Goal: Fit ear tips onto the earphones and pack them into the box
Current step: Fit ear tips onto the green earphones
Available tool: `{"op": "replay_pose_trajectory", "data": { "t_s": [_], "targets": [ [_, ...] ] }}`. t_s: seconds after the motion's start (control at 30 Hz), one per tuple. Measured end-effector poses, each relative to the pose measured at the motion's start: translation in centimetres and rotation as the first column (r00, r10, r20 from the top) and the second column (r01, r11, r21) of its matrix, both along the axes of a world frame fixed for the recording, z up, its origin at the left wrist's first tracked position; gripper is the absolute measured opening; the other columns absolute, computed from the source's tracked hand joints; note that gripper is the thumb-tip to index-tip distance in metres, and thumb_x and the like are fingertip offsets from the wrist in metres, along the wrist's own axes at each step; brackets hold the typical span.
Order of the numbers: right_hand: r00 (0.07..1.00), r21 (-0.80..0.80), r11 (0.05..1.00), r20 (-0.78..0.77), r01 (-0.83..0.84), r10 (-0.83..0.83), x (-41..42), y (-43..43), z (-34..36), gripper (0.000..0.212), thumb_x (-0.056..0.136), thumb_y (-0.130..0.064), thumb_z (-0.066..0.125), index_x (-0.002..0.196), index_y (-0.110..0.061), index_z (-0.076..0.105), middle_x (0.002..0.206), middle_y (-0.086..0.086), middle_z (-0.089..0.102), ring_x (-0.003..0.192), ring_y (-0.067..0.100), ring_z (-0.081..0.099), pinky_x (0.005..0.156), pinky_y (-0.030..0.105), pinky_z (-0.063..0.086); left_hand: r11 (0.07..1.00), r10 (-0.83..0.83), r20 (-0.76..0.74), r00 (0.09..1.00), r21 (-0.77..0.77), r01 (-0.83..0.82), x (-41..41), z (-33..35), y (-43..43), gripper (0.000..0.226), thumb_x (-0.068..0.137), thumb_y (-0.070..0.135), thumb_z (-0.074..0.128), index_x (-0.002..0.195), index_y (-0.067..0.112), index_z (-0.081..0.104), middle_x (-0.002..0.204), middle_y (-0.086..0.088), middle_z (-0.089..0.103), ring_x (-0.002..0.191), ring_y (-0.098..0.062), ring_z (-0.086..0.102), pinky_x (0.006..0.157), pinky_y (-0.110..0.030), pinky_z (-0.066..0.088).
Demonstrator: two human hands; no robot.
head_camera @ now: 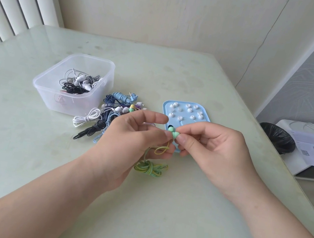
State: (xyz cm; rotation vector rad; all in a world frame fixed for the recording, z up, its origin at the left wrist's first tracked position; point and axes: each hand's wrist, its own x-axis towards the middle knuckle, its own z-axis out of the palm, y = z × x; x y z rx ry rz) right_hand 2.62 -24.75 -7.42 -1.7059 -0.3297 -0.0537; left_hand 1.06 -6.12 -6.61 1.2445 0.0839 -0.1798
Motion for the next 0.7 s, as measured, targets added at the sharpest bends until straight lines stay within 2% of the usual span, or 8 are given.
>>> {"op": "replay_pose_trajectory", "data": {
  "t_s": [0.1, 0.2, 0.27, 0.33, 0.43, 0.53, 0.7],
  "targets": [
    [0.986, -0.182, 0.983, 0.162, -0.001, 0.031, 0.03, -0.22, 0.05, 0.019, 0.090, 0.001, 0.074, 0.094, -0.017, 0.079, 0.087, -0.001, 0.076, 0.082, 0.017, 0.072, 0.080, 0.035, 0.059, 0.998, -0.056, -0.083, 0.995, -0.001, 0.057, 0.15, 0.36, 0.38, 0.028, 0.090, -0.002, 0.070, 0.117, 0.004, 0.067, 0.082, -0.017, 0.070, 0.066, -0.026, 0.070, 0.066, -0.036, 0.063],
    [0.968, -0.222, 0.975, 0.243, -0.001, 0.056, -0.02, -0.39, 0.27, 0.021, 0.089, 0.001, 0.073, 0.095, -0.018, 0.079, 0.089, -0.005, 0.075, 0.084, 0.018, 0.072, 0.081, 0.030, 0.057, 0.993, -0.120, -0.137, 0.983, -0.033, 0.117, 0.35, 0.52, 0.63, 0.030, 0.091, -0.001, 0.068, 0.121, 0.001, 0.064, 0.080, -0.015, 0.069, 0.064, -0.023, 0.068, 0.065, -0.035, 0.064],
    [0.973, -0.198, 0.980, 0.226, 0.006, 0.040, -0.12, -0.32, 0.29, 0.023, 0.089, 0.002, 0.075, 0.096, -0.019, 0.079, 0.090, -0.005, 0.077, 0.085, 0.018, 0.073, 0.082, 0.032, 0.059, 0.990, -0.137, -0.147, 0.980, -0.049, 0.131, 0.42, 0.46, 0.64, 0.033, 0.092, -0.001, 0.067, 0.124, -0.002, 0.063, 0.082, -0.014, 0.068, 0.064, -0.021, 0.067, 0.066, -0.034, 0.064],
    [0.991, -0.104, 0.995, 0.135, -0.002, 0.016, -0.19, -0.14, 0.28, 0.023, 0.088, 0.003, 0.075, 0.098, -0.017, 0.080, 0.088, -0.002, 0.079, 0.083, 0.017, 0.074, 0.080, 0.033, 0.060, 0.990, -0.133, -0.146, 0.980, -0.059, 0.126, 0.47, 0.34, 0.62, 0.035, 0.091, 0.000, 0.068, 0.125, -0.003, 0.063, 0.085, -0.014, 0.069, 0.065, -0.021, 0.068, 0.066, -0.034, 0.064],
    [0.999, 0.030, 0.999, 0.026, 0.020, -0.021, -0.14, -0.22, 0.43, 0.017, 0.087, 0.003, 0.075, 0.098, -0.009, 0.079, 0.083, 0.005, 0.079, 0.076, 0.019, 0.074, 0.072, 0.026, 0.059, 0.992, -0.117, -0.142, 0.983, -0.064, 0.108, 0.55, 0.23, 0.59, 0.032, 0.090, 0.000, 0.069, 0.122, 0.000, 0.065, 0.086, -0.014, 0.070, 0.065, -0.022, 0.068, 0.066, -0.034, 0.064],
    [1.000, 0.006, 1.000, 0.018, 0.012, -0.012, -0.18, -0.22, 0.52, 0.013, 0.088, 0.002, 0.074, 0.095, -0.008, 0.079, 0.083, 0.007, 0.078, 0.075, 0.022, 0.073, 0.071, 0.028, 0.060, 0.992, -0.118, -0.127, 0.985, -0.056, 0.111, 0.51, 0.26, 0.55, 0.030, 0.091, 0.000, 0.069, 0.120, 0.003, 0.067, 0.085, -0.012, 0.073, 0.066, -0.022, 0.069, 0.068, -0.035, 0.063],
    [0.998, -0.094, 0.996, 0.059, 0.011, -0.005, -0.31, -0.01, 0.47, 0.015, 0.091, -0.002, 0.073, 0.095, -0.015, 0.079, 0.086, 0.002, 0.078, 0.080, 0.027, 0.072, 0.071, 0.035, 0.061, 0.991, -0.128, -0.081, 0.988, -0.046, 0.125, 0.46, 0.17, 0.48, 0.030, 0.093, 0.001, 0.067, 0.123, 0.004, 0.068, 0.094, -0.013, 0.074, 0.071, -0.023, 0.067, 0.075, -0.036, 0.063]
  ]
}}
